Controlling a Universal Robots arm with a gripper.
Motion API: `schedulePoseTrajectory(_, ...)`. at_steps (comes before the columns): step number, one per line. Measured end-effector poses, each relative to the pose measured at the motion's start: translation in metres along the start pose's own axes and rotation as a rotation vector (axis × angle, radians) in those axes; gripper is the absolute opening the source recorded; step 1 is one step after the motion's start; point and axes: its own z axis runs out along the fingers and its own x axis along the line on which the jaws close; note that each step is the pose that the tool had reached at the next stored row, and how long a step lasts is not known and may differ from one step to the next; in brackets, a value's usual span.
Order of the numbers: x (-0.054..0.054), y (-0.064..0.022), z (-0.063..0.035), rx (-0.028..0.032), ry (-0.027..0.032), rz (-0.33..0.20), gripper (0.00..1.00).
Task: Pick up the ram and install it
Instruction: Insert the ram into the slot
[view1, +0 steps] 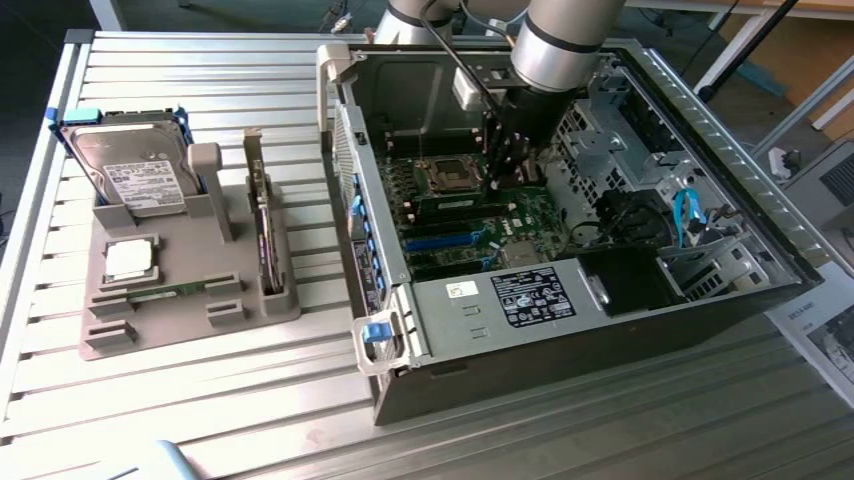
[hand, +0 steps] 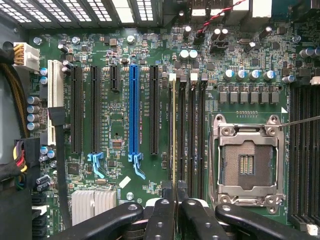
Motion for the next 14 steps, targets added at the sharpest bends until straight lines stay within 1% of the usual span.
schedulePoseTrajectory(14,-0.0001,0.0005,0.0025,0.0001,-0.0002,0.000,0.12)
